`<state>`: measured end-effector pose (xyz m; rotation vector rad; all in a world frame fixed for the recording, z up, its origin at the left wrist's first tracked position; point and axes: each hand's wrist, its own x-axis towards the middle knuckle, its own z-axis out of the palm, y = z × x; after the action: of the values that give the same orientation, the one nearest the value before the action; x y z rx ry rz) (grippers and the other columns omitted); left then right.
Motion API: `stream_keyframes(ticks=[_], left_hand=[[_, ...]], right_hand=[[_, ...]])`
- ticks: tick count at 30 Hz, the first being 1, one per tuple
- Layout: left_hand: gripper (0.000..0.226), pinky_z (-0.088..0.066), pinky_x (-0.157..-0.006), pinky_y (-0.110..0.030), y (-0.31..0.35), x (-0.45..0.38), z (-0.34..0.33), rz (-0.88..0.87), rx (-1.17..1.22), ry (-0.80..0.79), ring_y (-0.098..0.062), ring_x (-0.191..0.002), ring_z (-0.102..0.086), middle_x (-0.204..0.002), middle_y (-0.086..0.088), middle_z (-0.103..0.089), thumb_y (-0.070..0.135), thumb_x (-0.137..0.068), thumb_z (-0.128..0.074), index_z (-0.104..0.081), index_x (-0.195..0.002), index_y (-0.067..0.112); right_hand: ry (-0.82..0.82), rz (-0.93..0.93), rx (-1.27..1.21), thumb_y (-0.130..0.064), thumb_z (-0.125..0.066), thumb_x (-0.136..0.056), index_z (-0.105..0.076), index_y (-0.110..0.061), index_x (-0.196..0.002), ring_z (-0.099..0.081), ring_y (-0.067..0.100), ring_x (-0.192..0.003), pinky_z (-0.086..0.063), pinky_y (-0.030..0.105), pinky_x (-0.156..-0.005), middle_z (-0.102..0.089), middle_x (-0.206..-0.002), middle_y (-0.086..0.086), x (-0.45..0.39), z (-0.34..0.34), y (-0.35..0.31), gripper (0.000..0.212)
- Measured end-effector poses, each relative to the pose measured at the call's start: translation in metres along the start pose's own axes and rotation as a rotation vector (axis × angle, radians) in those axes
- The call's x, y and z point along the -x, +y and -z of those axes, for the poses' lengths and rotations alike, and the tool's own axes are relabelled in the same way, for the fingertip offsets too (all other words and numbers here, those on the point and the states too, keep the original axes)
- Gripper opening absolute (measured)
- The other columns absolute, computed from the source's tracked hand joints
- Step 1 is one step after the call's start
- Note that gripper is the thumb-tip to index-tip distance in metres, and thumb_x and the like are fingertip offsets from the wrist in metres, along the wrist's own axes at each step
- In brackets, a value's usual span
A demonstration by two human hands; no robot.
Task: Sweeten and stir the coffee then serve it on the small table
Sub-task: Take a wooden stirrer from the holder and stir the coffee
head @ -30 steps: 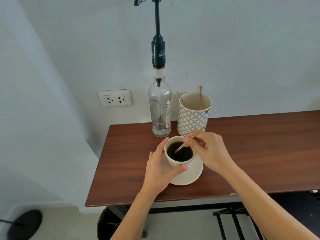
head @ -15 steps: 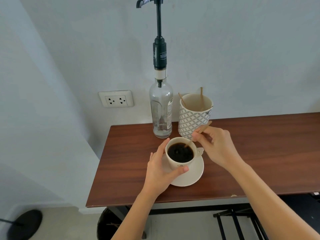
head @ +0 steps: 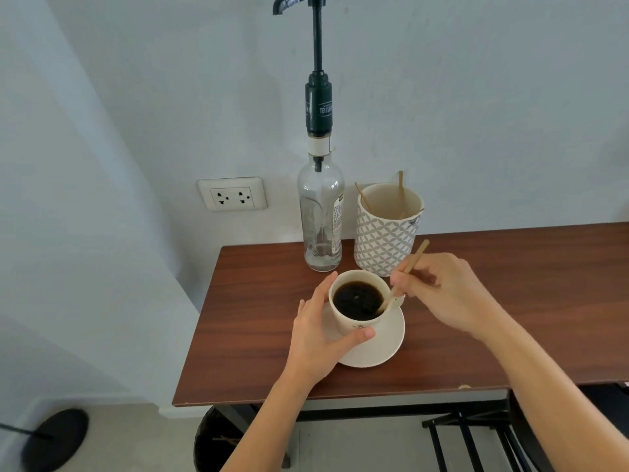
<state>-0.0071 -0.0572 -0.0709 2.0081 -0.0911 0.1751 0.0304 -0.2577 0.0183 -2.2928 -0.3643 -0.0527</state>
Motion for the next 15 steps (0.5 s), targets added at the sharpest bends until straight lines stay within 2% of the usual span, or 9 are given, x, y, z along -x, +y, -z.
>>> stream_keyframes(ticks=[2,4,7,10,13,15], left_hand=[[0.083,-0.031,-0.119,-0.060,-0.001,0.000,0.000,0.000,0.003,-0.004,0.006,-0.135,-0.045,-0.138,0.036,-0.052,0.068,-0.063,-0.080,-0.032,-0.130,0.072],[0.084,-0.032,-0.118,-0.059,-0.003,0.000,0.000,-0.003,0.013,0.000,0.003,-0.135,-0.047,-0.138,0.033,-0.055,0.067,-0.062,-0.081,-0.033,-0.131,0.071],[0.082,-0.031,-0.119,-0.058,-0.001,0.000,0.000,-0.004,0.016,0.002,0.005,-0.135,-0.046,-0.138,0.032,-0.056,0.065,-0.062,-0.082,-0.033,-0.127,0.074],[0.081,-0.029,-0.120,-0.059,0.001,0.000,0.000,0.001,-0.002,0.002,0.006,-0.135,-0.044,-0.138,0.032,-0.055,0.066,-0.061,-0.081,-0.032,-0.125,0.077],[0.082,-0.030,-0.119,-0.060,0.000,0.000,0.000,-0.004,0.016,0.000,0.002,-0.136,-0.047,-0.138,0.030,-0.057,0.066,-0.062,-0.082,-0.033,-0.128,0.074],[0.082,-0.032,-0.118,-0.060,-0.002,0.000,0.000,-0.009,0.029,-0.001,0.002,-0.134,-0.049,-0.136,0.033,-0.057,0.067,-0.062,-0.082,-0.034,-0.129,0.072]], right_hand=[[0.002,0.009,-0.105,-0.021,-0.069,-0.090,-0.077,-0.018,-0.075,-0.066,-0.004,-0.071,-0.046,0.007,-0.069,-0.075,-0.073,-0.010,0.001,-0.014,-0.004,0.017],[0.082,0.024,-0.164,-0.020,-0.069,-0.090,-0.076,-0.017,-0.077,-0.068,-0.002,-0.072,-0.047,0.006,-0.069,-0.075,-0.073,-0.008,-0.002,-0.030,-0.004,0.015],[0.199,0.022,-0.103,-0.021,-0.067,-0.091,-0.075,-0.017,-0.080,-0.069,0.003,-0.075,-0.047,0.008,-0.068,-0.075,-0.074,-0.010,-0.009,-0.025,0.004,0.015],[0.131,-0.008,-0.066,-0.021,-0.067,-0.091,-0.074,-0.017,-0.076,-0.068,0.005,-0.073,-0.048,0.012,-0.069,-0.075,-0.072,-0.008,-0.003,-0.006,0.007,0.017],[0.041,0.003,-0.133,-0.021,-0.069,-0.090,-0.074,-0.021,-0.073,-0.069,0.004,-0.074,-0.050,0.013,-0.071,-0.076,-0.074,-0.006,0.003,-0.018,-0.004,0.017],[0.097,0.035,-0.164,-0.020,-0.069,-0.090,-0.072,-0.024,-0.071,-0.068,0.001,-0.074,-0.047,0.010,-0.068,-0.076,-0.076,-0.006,0.001,-0.032,-0.006,0.020]])
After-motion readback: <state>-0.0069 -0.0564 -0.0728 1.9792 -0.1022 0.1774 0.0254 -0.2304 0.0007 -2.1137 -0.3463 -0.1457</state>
